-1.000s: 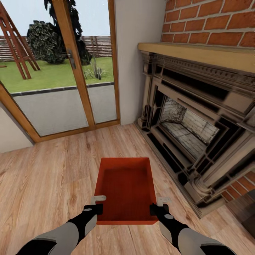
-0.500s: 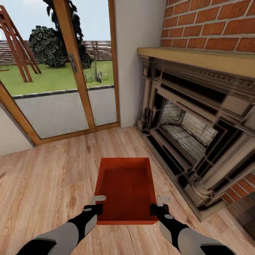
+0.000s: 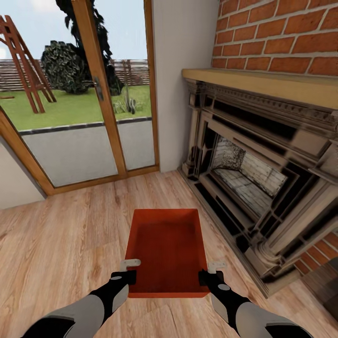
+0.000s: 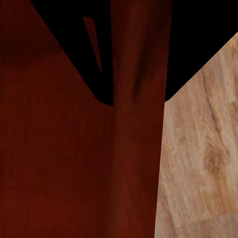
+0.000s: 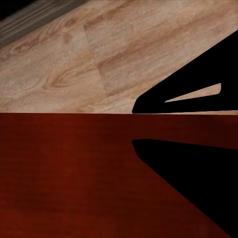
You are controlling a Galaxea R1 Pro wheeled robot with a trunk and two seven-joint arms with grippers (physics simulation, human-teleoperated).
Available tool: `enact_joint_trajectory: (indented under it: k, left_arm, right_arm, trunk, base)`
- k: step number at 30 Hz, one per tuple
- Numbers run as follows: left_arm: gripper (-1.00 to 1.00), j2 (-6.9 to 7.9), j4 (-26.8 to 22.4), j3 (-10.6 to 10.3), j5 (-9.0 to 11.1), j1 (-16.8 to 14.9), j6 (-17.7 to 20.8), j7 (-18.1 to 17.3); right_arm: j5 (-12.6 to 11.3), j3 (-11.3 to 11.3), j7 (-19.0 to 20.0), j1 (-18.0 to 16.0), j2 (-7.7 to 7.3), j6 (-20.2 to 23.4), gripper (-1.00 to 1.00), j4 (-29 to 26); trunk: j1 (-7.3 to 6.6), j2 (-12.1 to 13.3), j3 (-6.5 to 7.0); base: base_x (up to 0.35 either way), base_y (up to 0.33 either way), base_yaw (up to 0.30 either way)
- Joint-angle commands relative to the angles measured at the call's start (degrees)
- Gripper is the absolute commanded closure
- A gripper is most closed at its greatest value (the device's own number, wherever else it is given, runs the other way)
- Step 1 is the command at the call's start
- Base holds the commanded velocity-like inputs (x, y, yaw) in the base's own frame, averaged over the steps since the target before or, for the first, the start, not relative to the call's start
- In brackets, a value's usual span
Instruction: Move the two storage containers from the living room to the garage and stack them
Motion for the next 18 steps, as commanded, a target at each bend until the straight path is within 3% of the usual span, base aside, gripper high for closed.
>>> enact_joint_trajectory:
  k: [1, 18]
  left_arm:
    - [1.0, 0.66, 0.15, 0.07, 0.7, 0.02, -0.05, 1.21]
    - [1.0, 0.69, 0.15, 0.07, 0.7, 0.02, -0.05, 1.22]
  right_arm:
    - [1.04, -2.65, 0.56, -0.08, 0.04, -4.45, 1.0, -0.47]
    - [1.15, -2.65, 0.63, -0.08, 0.04, -4.54, 1.0, -0.46]
  trunk:
    - [0.0, -0.04, 0.04]
    - [0.0, -0.04, 1.61]
  base:
    - [0.0, 0.0, 0.0]
    - [0.0, 0.0, 0.0]
